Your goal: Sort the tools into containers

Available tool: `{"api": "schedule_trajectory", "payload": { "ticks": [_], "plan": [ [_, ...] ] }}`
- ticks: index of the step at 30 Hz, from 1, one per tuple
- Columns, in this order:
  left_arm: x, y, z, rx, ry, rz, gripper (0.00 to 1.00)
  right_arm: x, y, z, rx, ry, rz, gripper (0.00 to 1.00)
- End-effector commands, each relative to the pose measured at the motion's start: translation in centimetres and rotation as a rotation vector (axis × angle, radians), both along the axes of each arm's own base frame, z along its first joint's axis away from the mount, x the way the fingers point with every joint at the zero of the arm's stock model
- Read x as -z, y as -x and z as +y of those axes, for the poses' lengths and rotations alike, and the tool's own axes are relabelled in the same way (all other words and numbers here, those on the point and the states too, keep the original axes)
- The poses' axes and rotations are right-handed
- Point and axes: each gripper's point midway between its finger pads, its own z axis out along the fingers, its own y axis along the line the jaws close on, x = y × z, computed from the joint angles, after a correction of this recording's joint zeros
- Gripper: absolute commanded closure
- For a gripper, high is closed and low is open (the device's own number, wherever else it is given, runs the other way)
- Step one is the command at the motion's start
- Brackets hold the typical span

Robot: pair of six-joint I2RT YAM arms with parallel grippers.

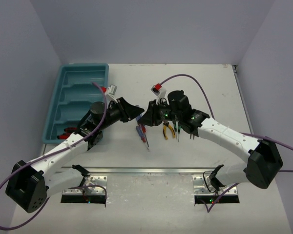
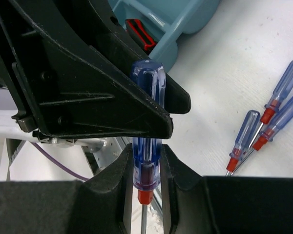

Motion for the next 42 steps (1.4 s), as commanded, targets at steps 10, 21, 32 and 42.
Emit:
{"api": "schedule_trajectory", "payload": {
  "ticks": [10, 21, 32, 42],
  "plan": [
    [3.9, -6.9, 19.6, -0.837, -0.33, 0.323, 1.0, 0.4, -3.6, -8.9, 0.459, 0.209, -0.08, 0.01],
    [4.8, -4.6, 36.8, -1.6, -0.194, 0.463, 1.0, 3.0, -4.2, -12.2, 0.531, 0.29, -0.035, 0.01],
    [7.1, -4.2, 40.8, -1.796, -0.149, 0.481, 0.86, 7.8, -4.0, -10.4, 0.44, 0.371, 0.095, 0.01],
    [9.2, -6.1, 41.7, -1.749, -0.126, 0.564, 0.29, 9.6, -4.7, -8.6, 0.396, 0.378, 0.16, 0.01]
  ]
}}
